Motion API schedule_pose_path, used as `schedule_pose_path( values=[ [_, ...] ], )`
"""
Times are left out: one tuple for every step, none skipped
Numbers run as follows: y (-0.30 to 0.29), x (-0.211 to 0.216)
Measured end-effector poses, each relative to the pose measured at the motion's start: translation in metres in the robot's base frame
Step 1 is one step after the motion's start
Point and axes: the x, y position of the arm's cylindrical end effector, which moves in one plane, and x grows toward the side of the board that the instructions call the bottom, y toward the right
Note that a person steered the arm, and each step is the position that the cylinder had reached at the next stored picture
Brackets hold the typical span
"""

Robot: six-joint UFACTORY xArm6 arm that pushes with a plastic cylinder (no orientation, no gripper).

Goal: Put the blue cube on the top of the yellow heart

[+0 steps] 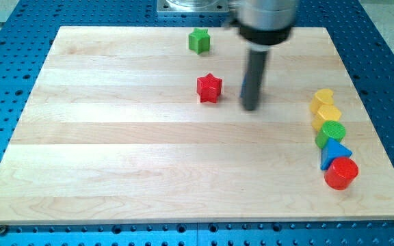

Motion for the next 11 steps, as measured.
schedule_pose_path(
  values=[
    [-0.03,-0.003],
    [-0.091,-0.001],
    [-0.051,-0.035],
    [0.021,-0.034],
    [0.034,-0.068],
    [0.034,-0.084],
    [0.067,-0.083],
    [0.067,-0.07],
    [0.067,-0.026],
    [0.053,-0.068],
    [0.076,-0.095]
  ],
)
